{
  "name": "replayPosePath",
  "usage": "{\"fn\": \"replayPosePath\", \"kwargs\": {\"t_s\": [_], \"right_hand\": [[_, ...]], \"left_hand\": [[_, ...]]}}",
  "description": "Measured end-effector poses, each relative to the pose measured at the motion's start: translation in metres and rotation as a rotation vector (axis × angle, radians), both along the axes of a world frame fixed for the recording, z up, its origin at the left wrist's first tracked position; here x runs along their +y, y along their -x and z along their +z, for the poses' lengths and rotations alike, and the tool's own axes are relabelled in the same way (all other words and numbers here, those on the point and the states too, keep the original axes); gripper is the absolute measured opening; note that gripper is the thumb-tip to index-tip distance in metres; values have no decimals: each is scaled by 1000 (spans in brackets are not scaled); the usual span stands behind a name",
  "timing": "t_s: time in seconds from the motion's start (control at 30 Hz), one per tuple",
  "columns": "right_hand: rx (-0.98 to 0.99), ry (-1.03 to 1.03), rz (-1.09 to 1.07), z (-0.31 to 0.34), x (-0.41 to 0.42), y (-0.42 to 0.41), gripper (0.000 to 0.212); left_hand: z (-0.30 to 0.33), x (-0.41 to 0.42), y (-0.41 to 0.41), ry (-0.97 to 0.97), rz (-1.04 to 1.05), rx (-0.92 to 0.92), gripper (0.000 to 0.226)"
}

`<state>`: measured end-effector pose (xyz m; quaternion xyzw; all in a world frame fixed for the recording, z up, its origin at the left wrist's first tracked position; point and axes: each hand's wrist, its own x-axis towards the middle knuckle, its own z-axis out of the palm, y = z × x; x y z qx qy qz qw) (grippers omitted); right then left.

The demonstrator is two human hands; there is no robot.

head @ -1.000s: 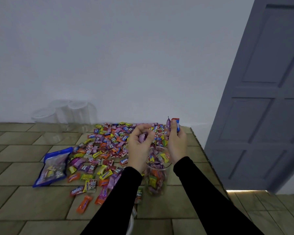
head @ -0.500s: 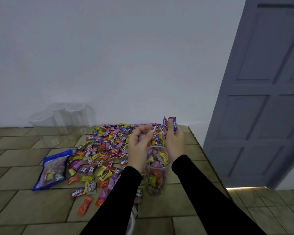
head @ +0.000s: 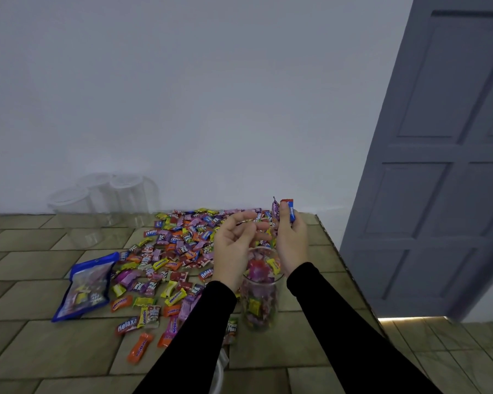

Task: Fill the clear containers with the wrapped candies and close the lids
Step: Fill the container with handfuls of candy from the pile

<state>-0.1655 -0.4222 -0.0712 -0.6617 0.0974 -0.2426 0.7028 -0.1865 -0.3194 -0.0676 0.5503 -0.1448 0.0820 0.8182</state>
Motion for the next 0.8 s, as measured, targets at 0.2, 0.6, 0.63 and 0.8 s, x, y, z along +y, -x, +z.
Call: {"fn": "replayPosePath", "kwargs": {"t_s": [0.2,0.6,0.63,0.8], "right_hand": [[12,12,-17,-1,1,-1,42],[-25,-108,116,6,1,2,32],[-42,-124,145,6,0,3,30],[-129,-176,247,4,-2,6,32]], "left_hand": [[-6,0,-4,43,161,-37,19],[-56,-7,-4,78,-90,410,77],[-57,-7,-5,98,-89,411,79],[-63,-6,-9,100,-82,409,78]]}}
